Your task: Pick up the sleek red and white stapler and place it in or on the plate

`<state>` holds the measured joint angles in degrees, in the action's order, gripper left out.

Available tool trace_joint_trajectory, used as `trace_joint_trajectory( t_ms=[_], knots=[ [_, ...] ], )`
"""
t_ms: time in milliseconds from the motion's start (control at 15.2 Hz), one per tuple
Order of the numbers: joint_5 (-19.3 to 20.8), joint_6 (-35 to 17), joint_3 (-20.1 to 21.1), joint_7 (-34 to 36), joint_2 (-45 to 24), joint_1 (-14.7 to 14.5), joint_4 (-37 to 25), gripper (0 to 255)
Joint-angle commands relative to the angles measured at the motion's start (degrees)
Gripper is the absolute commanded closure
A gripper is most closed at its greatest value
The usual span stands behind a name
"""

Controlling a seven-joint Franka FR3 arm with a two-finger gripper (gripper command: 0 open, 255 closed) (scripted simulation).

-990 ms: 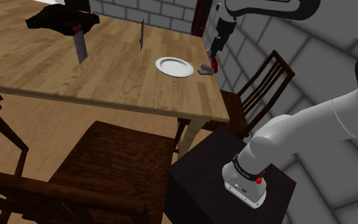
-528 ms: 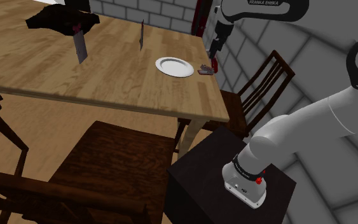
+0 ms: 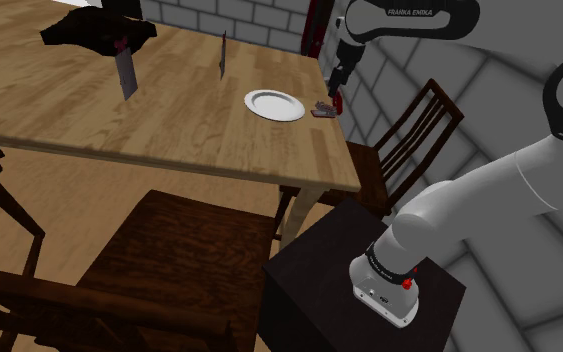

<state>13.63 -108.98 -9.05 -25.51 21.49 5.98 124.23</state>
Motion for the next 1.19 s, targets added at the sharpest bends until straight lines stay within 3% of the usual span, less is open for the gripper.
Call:
trace_joint_trajectory(
  t_ms=[0,66,132,726,1122],
  knots=[
    [0.0,0.0,0.0,0.0,0.0,0.0,0.0,0],
    [0.0,0.0,0.0,0.0,0.0,0.0,0.0,0],
    [0.0,0.0,0.0,0.0,0.0,0.0,0.0,255],
    [0.0,0.0,0.0,0.0,0.0,0.0,0.0,255],
    [-0.4,4.5,0.3,-0.8,-0.1,-0.1,-4.7,255]
  ],
)
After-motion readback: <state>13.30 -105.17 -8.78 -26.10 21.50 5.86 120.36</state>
